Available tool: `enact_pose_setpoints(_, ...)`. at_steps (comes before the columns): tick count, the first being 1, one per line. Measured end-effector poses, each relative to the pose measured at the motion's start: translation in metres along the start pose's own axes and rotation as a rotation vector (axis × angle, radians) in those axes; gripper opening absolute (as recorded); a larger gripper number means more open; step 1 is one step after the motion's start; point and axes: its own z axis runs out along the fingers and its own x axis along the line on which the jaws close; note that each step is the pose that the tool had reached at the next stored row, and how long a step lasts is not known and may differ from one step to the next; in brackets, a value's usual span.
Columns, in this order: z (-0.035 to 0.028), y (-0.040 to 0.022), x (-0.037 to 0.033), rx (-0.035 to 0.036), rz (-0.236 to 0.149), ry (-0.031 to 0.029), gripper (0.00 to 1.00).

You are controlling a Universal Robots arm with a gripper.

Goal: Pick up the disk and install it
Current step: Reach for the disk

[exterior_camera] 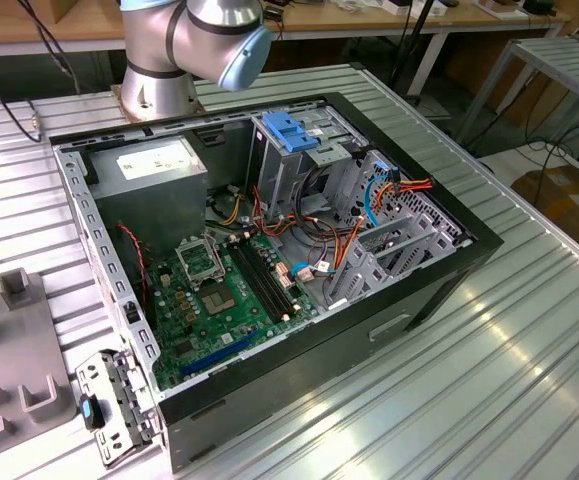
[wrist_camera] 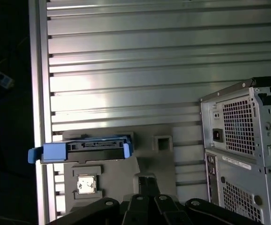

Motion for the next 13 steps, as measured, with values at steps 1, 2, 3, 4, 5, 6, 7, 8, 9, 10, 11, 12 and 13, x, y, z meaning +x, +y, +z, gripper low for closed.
enact_pose_setpoints(1,0.0000,0.0002,0.0016,0.0000,0.000,0.0000,0.11)
enact_pose_setpoints(2,-0.0001,0.0004,0.0031,0.0001,0.000,0.0001,0.11)
enact_pose_setpoints(3,-0.0001,0.0005,0.0045,0.0000,0.000,0.0001,0.11)
enact_pose_setpoints(4,-0.0001,0.0009,0.0058,0.0000,0.000,0.0000,0.11)
enact_pose_setpoints(5,-0.0002,0.0012,0.0068,0.0001,0.000,0.0001,0.11)
enact_pose_setpoints(6,-0.0002,0.0019,0.0088,0.0001,0.000,0.0001,0.11)
enact_pose_setpoints(7,-0.0002,0.0023,0.0106,0.0000,0.000,0.0000,0.11)
enact_pose_setpoints(8,-0.0002,0.0026,0.0120,0.0001,0.000,0.0001,0.11)
enact_pose_setpoints(9,-0.0003,0.0028,0.0132,0.0001,0.000,0.0001,0.11)
enact_pose_setpoints(10,-0.0003,0.0030,0.0149,0.0001,0.000,0.0001,0.11)
enact_pose_setpoints(11,-0.0003,0.0031,0.0161,0.0001,0.000,0.0001,0.11)
enact_pose_setpoints(12,-0.0003,0.0032,0.0176,0.0001,0.000,0.0001,0.11)
enact_pose_setpoints(13,-0.0003,0.0031,0.0193,0.0001,0.000,0.0000,0.11)
